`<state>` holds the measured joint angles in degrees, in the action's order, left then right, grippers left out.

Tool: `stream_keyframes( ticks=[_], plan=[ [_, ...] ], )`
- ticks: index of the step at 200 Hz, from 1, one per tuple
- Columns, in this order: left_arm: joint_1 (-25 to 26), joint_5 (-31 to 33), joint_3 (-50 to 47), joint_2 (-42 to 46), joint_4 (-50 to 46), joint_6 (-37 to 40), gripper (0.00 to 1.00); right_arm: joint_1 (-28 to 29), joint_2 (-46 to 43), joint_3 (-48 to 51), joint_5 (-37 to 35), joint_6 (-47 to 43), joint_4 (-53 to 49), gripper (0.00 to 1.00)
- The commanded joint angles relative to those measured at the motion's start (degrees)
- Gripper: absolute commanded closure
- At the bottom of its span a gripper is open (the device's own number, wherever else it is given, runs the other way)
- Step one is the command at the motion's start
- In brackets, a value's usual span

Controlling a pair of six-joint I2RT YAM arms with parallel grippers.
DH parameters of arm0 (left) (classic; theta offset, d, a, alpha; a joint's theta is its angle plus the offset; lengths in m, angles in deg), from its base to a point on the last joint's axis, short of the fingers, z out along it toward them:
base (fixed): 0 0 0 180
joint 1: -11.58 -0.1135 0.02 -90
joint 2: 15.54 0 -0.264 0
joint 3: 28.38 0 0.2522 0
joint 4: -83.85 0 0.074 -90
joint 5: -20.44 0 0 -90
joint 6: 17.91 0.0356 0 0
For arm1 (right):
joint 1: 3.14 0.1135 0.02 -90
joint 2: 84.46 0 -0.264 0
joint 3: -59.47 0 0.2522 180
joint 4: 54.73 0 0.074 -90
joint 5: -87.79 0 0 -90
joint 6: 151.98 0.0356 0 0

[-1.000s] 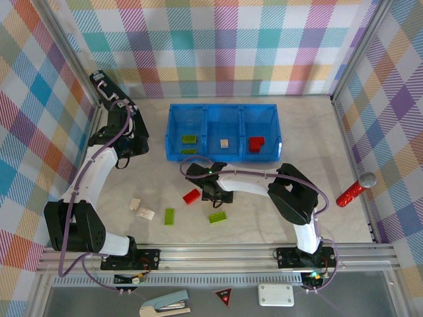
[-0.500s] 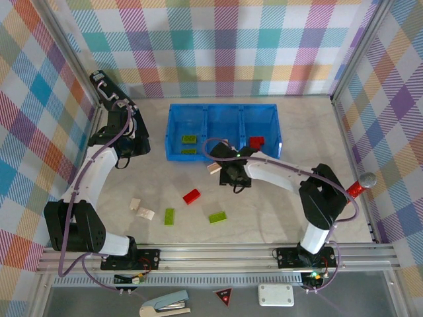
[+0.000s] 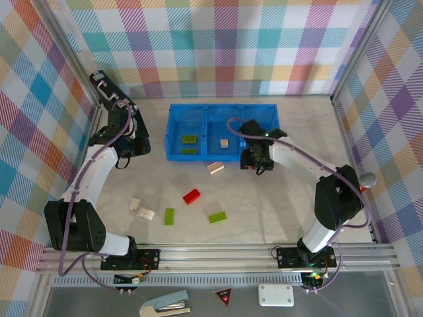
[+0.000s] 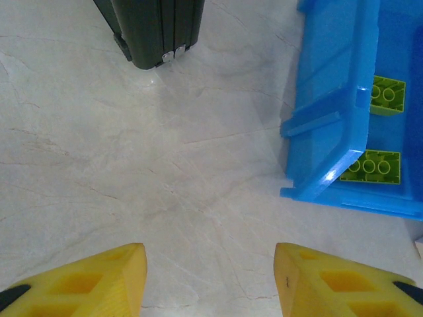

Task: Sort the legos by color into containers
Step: Place the lego in the container.

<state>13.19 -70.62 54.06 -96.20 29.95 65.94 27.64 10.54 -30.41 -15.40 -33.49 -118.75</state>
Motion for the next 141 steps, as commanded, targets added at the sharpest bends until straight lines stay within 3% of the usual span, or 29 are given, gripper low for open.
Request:
stream_keyframes(
  ticks=[1, 65, 141],
  plan=[
    [-0.84, -0.7, -0.41, -0.02, 0.3, 1.03, 0.46, -3.18, 1.39, -4.27, 2.2, -5.77, -1.18, 0.35],
    [-0.9, -1.01, -0.58, 0.28, 0.66, 1.01, 0.46, -9.96, 11.88, -17.1, 4.1, -11.89, -1.2, 0.35],
    [-0.82, -0.95, -1.19, 0.6, 1.35, 0.79, 0.46, -14.06, 27.15, -34.05, 6.52, -14.84, -2.67, 0.36]
  ],
)
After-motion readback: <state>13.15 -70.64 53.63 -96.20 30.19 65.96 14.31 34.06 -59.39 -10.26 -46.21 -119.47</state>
